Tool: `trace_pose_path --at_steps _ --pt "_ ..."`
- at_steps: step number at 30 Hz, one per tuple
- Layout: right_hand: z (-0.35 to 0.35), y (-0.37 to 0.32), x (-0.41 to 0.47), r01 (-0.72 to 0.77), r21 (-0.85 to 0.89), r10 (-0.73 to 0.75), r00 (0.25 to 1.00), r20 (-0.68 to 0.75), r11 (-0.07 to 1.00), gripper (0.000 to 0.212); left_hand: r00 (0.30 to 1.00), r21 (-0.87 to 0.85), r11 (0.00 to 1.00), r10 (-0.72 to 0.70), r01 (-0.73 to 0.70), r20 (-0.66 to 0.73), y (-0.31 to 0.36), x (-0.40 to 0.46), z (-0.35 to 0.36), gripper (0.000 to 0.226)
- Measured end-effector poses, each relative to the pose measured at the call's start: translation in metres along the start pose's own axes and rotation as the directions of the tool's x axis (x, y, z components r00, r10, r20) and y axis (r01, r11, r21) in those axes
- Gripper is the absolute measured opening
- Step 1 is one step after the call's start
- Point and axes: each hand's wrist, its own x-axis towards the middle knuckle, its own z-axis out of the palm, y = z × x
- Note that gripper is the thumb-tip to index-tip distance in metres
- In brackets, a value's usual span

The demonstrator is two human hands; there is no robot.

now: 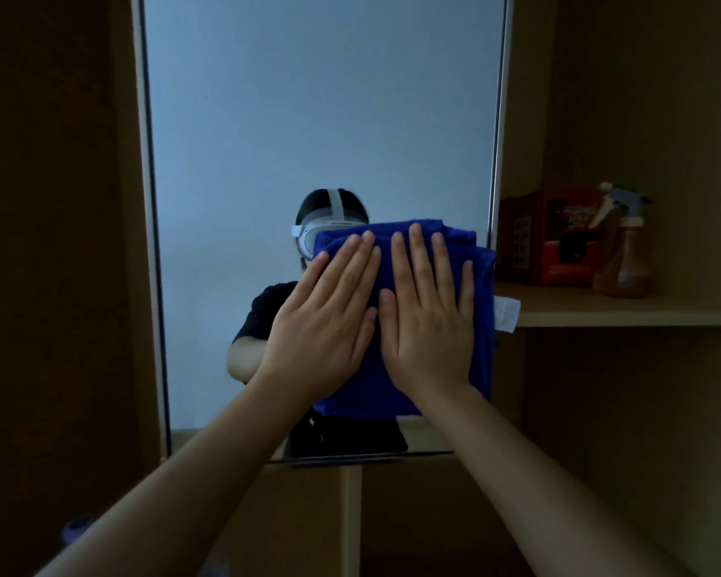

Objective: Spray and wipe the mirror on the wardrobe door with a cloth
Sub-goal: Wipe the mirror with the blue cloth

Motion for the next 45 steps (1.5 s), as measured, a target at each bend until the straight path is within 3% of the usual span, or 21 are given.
trace_pose_path --at_steps 7,16,20,24,31,40,45 --pt "-0.007 -0.003 0.062 -0.024 0.012 0.025 0.998 -0.05 1.0 0.054 0.999 0.042 0.999 -0.033 0.034 -0.022 -0.03 0.052 -0.01 0.056" --pt "0.015 -0.012 -0.074 -0.018 0.017 0.018 0.999 0.027 1.0 0.053 0.999 0.015 0.999 -0.03 0.029 0.035 0.029 -0.068 0.01 0.055" --pt "0.015 -0.009 -0.083 0.018 0.011 -0.018 0.998 0.067 1.0 0.054 0.998 0.022 0.999 -0.044 0.043 0.049 0.036 -0.079 0.011 0.056" --pt "0.006 0.0 -0.045 0.063 0.026 -0.065 0.996 0.067 0.998 0.055 0.998 0.043 0.998 -0.045 0.042 0.051 0.025 -0.047 0.003 0.055" --pt "-0.012 0.014 0.059 -0.01 0.029 0.012 0.999 -0.045 1.0 0.054 0.998 0.054 0.998 -0.031 0.034 -0.059 -0.015 0.057 -0.009 0.053" --pt "0.003 0.025 -0.06 0.007 0.033 -0.008 0.999 0.039 0.999 0.054 0.998 0.047 0.997 -0.057 0.056 0.018 0.056 -0.042 0.016 0.053" --pt "-0.001 0.025 -0.045 -0.002 0.037 -0.001 0.997 0.072 0.999 0.054 0.999 0.063 0.998 -0.01 0.008 0.038 0.044 -0.025 0.009 0.054"
